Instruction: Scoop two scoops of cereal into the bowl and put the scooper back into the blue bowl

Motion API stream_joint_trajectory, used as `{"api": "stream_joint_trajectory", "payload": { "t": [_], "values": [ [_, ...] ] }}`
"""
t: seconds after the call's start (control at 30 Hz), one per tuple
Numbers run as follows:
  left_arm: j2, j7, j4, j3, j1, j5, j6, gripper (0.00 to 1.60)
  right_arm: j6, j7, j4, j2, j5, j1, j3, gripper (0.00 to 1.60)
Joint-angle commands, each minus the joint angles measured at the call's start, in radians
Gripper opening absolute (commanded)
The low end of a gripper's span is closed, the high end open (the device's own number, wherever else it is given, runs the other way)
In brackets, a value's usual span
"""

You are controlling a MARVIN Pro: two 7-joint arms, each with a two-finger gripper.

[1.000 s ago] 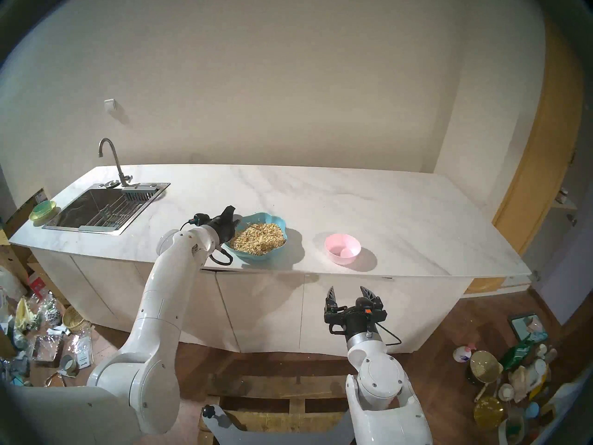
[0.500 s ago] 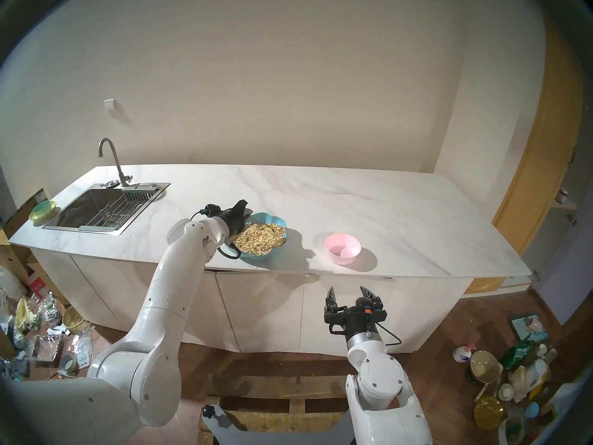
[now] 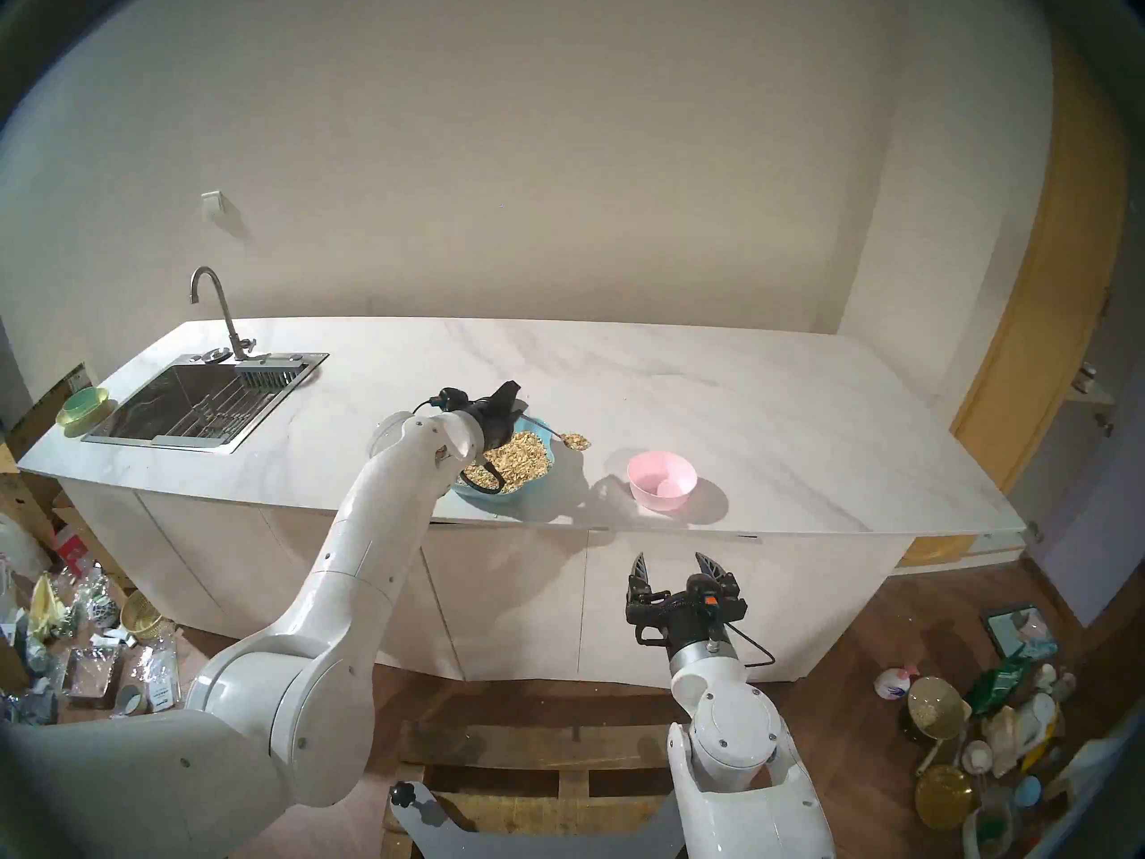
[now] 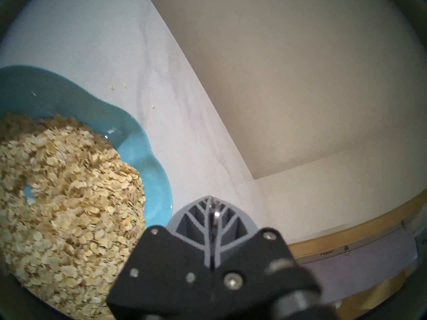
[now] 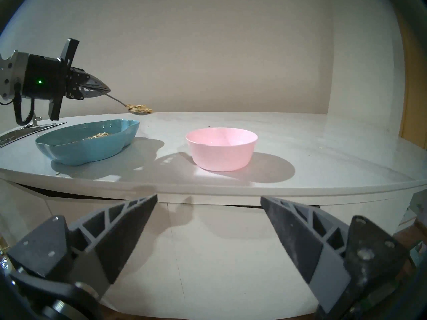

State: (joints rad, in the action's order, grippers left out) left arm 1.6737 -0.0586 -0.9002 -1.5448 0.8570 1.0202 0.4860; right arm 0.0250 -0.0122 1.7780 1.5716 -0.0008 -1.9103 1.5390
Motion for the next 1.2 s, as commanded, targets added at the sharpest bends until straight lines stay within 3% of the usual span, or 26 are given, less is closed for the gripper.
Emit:
{"api": "stream_joint_trajectory", "payload": {
  "t": [0.0,0.4,0.8,1.17],
  "values": [
    [0.057,0.033,0.043,0.027,-0.091,-0.002,-0.034,0.00,0.005,0.000,0.023,0.003,0.002,0.006,-0.001,1.60],
    [0.134,0.065,0.277,0.078,-0.230,-0.021,-0.096,0.00,0.005,0.000,0.022,0.003,0.002,0.007,-0.001,1.60],
    [0.193,0.152,0.550,0.126,-0.375,-0.045,-0.169,0.00,0.005,0.000,0.023,0.003,0.002,0.006,-0.001,1.60],
    [0.190,0.217,0.558,0.195,-0.389,-0.091,-0.159,0.00,0.005,0.000,0.024,0.003,0.002,0.006,-0.001,1.60]
  ]
}}
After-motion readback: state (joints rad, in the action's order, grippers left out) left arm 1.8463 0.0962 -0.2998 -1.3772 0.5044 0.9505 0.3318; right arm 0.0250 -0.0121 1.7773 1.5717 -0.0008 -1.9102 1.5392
